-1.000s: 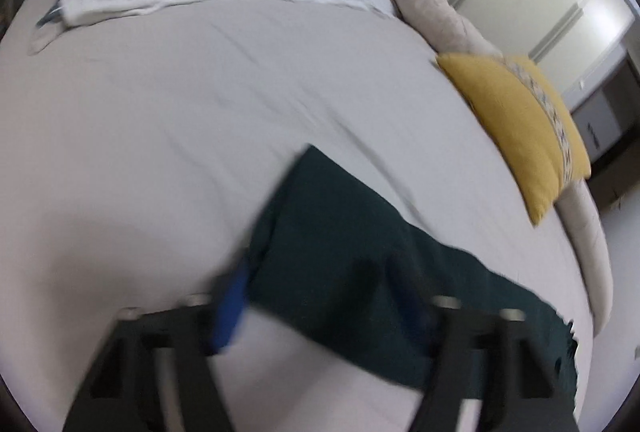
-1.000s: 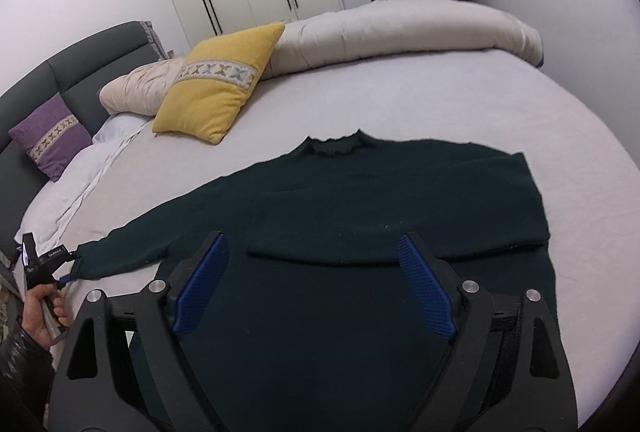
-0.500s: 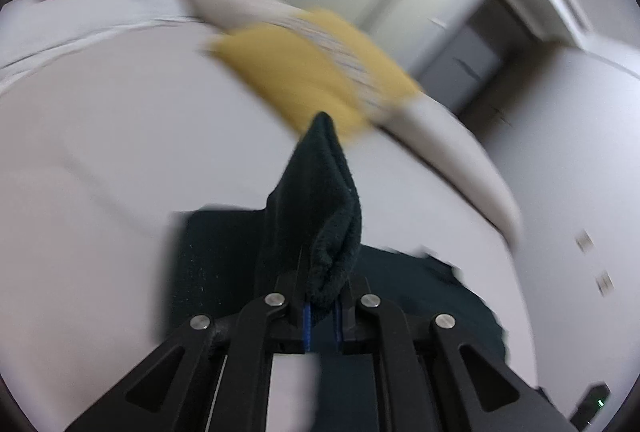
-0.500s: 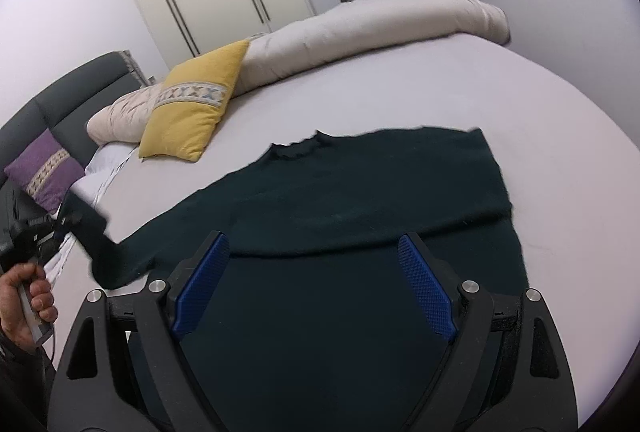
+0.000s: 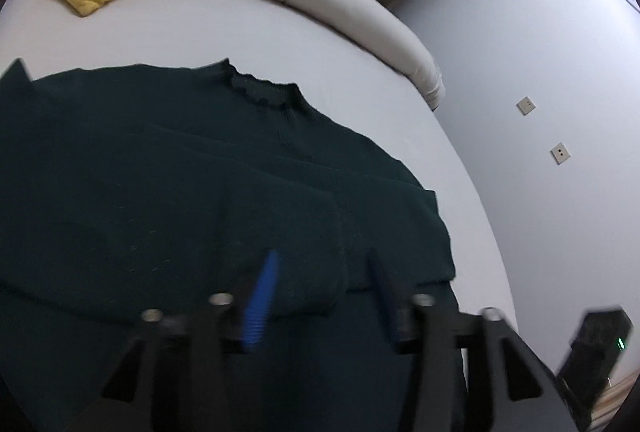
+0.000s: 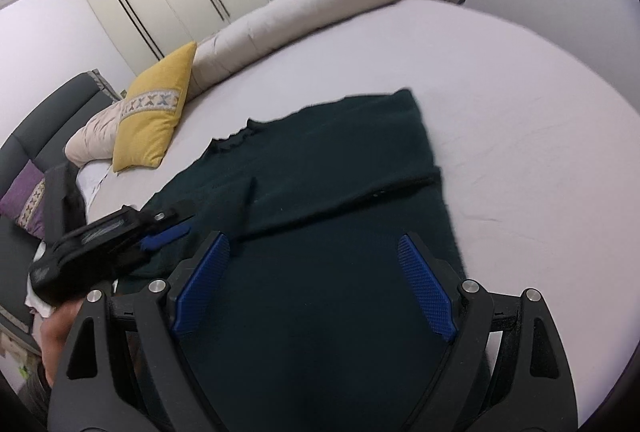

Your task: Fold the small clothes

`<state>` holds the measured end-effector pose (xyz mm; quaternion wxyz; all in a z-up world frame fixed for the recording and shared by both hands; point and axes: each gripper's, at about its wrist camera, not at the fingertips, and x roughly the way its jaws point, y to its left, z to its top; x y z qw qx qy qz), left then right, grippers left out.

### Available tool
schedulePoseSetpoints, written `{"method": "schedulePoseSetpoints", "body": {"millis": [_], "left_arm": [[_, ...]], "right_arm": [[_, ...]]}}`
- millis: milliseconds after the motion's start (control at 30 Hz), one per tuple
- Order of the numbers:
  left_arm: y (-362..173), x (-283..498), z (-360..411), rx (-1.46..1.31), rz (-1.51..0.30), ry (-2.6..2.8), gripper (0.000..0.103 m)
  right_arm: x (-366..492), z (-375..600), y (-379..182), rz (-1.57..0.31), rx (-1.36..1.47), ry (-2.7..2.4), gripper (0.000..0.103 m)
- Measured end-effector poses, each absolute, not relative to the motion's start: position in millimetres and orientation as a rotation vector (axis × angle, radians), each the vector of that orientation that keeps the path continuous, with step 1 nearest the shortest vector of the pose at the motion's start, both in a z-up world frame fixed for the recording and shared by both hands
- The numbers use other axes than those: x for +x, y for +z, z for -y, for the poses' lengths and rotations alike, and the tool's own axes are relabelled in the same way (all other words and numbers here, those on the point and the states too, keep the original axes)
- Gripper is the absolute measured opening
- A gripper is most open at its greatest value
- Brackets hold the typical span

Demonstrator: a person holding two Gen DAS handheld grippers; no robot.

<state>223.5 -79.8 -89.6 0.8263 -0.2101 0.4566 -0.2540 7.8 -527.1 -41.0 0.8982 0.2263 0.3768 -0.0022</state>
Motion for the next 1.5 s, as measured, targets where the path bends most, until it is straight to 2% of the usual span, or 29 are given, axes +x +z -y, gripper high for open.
{"method": "schedulePoseSetpoints", "body": {"millis": [33, 67, 267, 333, 433, 500, 533, 600, 867, 1033, 1200, 1233, 1300, 1333, 1367, 1500], "left_arm": [[-84.2, 216.2, 71.6, -0.443, -0.952, -0.54, 0.071], [-78.6, 208.8, 58.4, -0.443, -0.928, -0.54, 0.075], [-58.9, 192.4, -41.8, -0.458, -0.79, -0.408, 0.075], [-65.2, 199.0, -76.2, -0.493, -0.795, -0.346, 0.075], [-75.1, 203.2, -113.8, -0.542, -0.803, -0.285, 0.074], [-78.5, 204.8, -127.9, -0.541, -0.797, -0.261, 0.074], [-80.1, 205.7, -131.9, -0.538, -0.797, -0.251, 0.074], [-82.7, 210.8, -132.4, -0.55, -0.796, -0.242, 0.074], [-87.5, 226.0, -139.4, -0.521, -0.796, -0.192, 0.074], [-114.1, 257.3, -126.7, -0.424, -0.897, -0.127, 0.074], [-132.4, 288.9, -107.6, -0.328, -0.972, -0.094, 0.074], [-134.1, 293.2, -104.4, -0.314, -0.977, -0.093, 0.069], [-136.5, 301.2, -99.1, -0.289, -0.986, -0.09, 0.038], [-136.9, 303.0, -98.0, -0.285, -0.994, -0.092, 0.016], [-135.9, 302.9, -97.8, -0.276, -0.993, -0.091, 0.01], [-135.5, 294.2, -103.3, -0.278, -0.957, -0.08, 0.008]], "right_arm": [[15.3, 524.4, -43.4, -0.79, 0.473, 0.01, 0.086], [23.6, 520.9, -45.9, -0.798, 0.478, 0.03, 0.086], [87.9, 477.2, -53.6, -0.863, 0.463, 0.153, 0.086], [114.7, 458.8, -60.6, -0.91, 0.434, 0.173, 0.081], [150.8, 438.1, -82.3, -1.034, 0.384, 0.147, 0.055], [162.5, 428.3, -90.5, -1.076, 0.341, 0.128, 0.028], [165.0, 424.6, -90.5, -1.075, 0.311, 0.117, 0.026], [164.0, 421.4, -86.2, -1.072, 0.293, 0.114, 0.006], [162.8, 440.3, -24.4, -0.918, 0.219, 0.122, 0.006], [185.3, 460.4, -79.4, -1.074, 0.208, 0.079, 0.006], [177.9, 470.3, -92.4, -1.041, 0.284, 0.097, 0.006], [178.1, 471.1, -92.2, -1.04, 0.279, 0.1, 0.006], [179.9, 470.1, -90.1, -1.039, 0.259, 0.105, 0.006], [179.9, 469.7, -88.8, -1.035, 0.249, 0.103, 0.006], [180.8, 468.5, -86.4, -1.027, 0.239, 0.1, 0.006], [180.3, 467.8, -71.1, -0.969, 0.237, 0.092, 0.006]]}}
